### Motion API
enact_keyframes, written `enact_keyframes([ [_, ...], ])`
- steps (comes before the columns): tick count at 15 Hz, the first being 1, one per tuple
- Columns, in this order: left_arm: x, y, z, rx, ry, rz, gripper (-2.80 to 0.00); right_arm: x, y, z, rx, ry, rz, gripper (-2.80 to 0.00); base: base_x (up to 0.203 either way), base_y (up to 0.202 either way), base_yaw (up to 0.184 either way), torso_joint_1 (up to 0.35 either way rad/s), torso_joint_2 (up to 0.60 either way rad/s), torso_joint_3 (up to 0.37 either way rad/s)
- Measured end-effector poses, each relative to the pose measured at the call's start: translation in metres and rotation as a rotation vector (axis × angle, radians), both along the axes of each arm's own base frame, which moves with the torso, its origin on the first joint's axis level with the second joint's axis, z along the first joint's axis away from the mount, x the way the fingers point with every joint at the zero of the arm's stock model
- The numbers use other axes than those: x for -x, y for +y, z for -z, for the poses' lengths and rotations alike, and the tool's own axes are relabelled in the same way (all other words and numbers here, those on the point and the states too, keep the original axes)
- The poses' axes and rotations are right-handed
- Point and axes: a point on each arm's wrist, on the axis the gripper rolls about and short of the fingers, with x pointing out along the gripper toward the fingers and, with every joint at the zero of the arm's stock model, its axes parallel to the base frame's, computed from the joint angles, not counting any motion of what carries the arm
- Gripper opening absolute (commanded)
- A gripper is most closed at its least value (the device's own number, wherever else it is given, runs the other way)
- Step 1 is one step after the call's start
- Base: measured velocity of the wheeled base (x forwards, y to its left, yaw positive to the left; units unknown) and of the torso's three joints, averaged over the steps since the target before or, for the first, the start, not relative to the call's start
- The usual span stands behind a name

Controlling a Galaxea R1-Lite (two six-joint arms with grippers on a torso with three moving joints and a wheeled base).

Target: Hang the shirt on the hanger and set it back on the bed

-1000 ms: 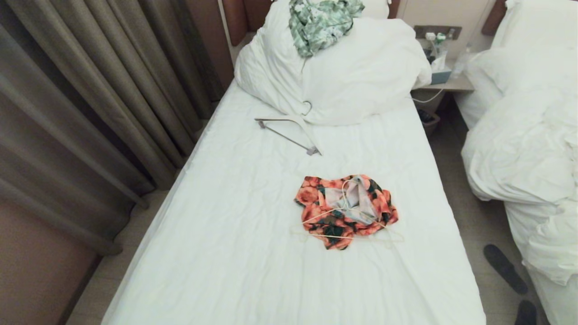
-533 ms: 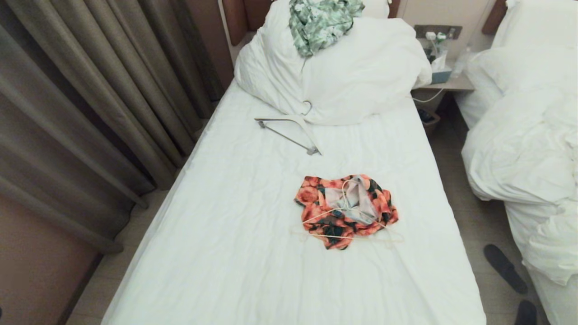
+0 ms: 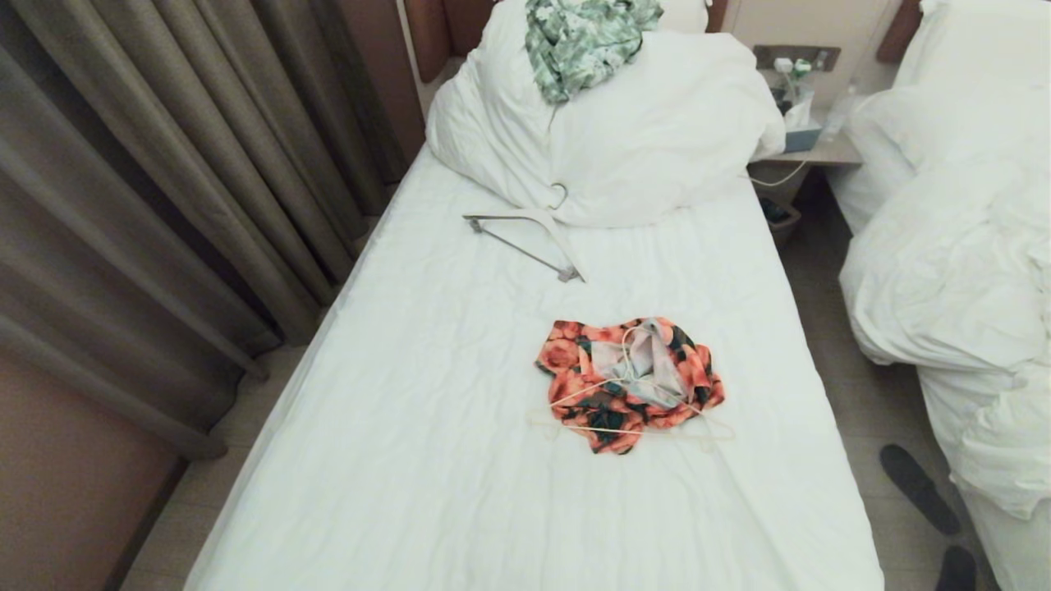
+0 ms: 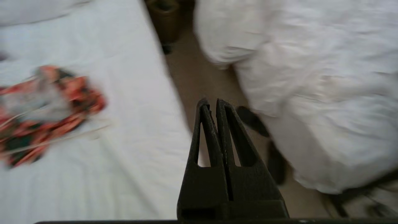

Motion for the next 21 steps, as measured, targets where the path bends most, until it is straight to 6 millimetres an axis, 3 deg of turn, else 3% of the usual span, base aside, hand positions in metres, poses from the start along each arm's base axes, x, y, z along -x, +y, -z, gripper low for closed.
enact_keyframes([
  [3, 0.008, -0.002, 0.016, -0.003, 0.005, 0.102, -2.80, -0.001, 0.004, 0.003, 0.012, -0.002, -0.169, -2.80, 0.000, 0.000, 0.000, 0.000, 0.00, 0.000],
  [8, 0.009, -0.002, 0.024, -0.102, -0.006, 0.111, -2.80, -0.005, 0.009, 0.015, 0.065, 0.057, -0.421, -2.80, 0.000, 0.000, 0.000, 0.000, 0.00, 0.000],
  [21, 0.009, -0.002, 0.025, -0.077, -0.011, 0.107, -2.80, -0.006, 0.009, 0.018, 0.078, 0.072, -0.432, -2.80, 0.000, 0.000, 0.000, 0.000, 0.00, 0.000],
])
